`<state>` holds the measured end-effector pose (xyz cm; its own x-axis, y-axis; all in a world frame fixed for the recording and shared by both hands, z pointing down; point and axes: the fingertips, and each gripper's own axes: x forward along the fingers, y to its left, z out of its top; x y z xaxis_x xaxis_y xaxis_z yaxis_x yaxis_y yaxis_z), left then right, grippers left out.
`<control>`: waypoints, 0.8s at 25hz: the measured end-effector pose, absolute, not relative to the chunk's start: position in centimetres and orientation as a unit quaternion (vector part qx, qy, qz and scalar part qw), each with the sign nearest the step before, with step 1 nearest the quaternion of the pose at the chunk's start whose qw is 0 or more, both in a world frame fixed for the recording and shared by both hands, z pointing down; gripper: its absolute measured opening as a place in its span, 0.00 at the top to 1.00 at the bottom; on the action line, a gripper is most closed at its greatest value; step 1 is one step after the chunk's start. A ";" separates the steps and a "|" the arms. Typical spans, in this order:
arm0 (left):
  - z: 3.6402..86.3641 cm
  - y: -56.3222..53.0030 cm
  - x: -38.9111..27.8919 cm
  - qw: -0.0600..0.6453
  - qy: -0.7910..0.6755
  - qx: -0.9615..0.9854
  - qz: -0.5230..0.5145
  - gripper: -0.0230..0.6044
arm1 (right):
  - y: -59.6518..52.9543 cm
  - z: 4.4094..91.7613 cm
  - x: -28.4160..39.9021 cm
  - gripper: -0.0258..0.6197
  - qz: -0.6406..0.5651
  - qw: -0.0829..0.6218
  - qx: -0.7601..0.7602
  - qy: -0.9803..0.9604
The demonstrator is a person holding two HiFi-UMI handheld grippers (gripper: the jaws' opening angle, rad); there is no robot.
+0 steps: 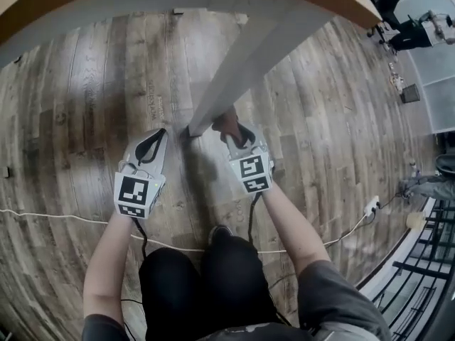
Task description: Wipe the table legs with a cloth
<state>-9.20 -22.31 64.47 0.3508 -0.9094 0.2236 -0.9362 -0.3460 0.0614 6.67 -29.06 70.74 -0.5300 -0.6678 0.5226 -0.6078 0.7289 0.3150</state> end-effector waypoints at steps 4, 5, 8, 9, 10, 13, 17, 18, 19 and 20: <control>59.7 -20.8 -7.1 0.094 -0.558 0.821 0.081 0.93 | -27.4 65.8 7.9 0.82 -0.002 0.308 0.385 -0.870; 58.5 -20.5 -6.6 0.097 -0.558 0.820 0.083 0.93 | -26.9 64.6 8.4 0.82 0.009 0.307 0.391 -0.868; 55.0 -19.4 -5.1 0.113 -0.555 0.819 0.091 0.93 | -25.0 60.9 10.1 0.82 0.036 0.308 0.402 -0.861; 53.6 -19.0 -4.6 0.118 -0.553 0.820 0.092 0.93 | -24.1 59.4 10.6 0.82 0.041 0.309 0.402 -0.861; 52.0 -18.6 -4.1 0.120 -0.551 0.820 0.093 0.93 | -23.3 57.7 11.2 0.82 0.043 0.309 0.399 -0.862; 46.5 -17.4 -3.5 0.118 -0.557 0.816 0.095 0.93 | -21.4 51.9 12.2 0.82 0.034 0.304 0.384 -0.871; 39.5 -16.4 -2.8 0.117 -0.565 0.810 0.105 0.93 | -20.3 44.4 12.6 0.82 0.049 0.277 0.377 -0.882; 37.9 -16.1 -2.6 0.120 -0.568 0.807 0.105 0.93 | -19.7 42.9 12.5 0.82 0.061 0.270 0.373 -0.885; 36.4 -15.8 -2.3 0.124 -0.572 0.804 0.105 0.93 | -19.2 41.3 12.5 0.82 0.072 0.262 0.370 -0.889; 34.9 -15.4 -1.9 0.126 -0.574 0.802 0.106 0.93 | -18.6 39.8 12.5 0.82 0.082 0.254 0.367 -0.891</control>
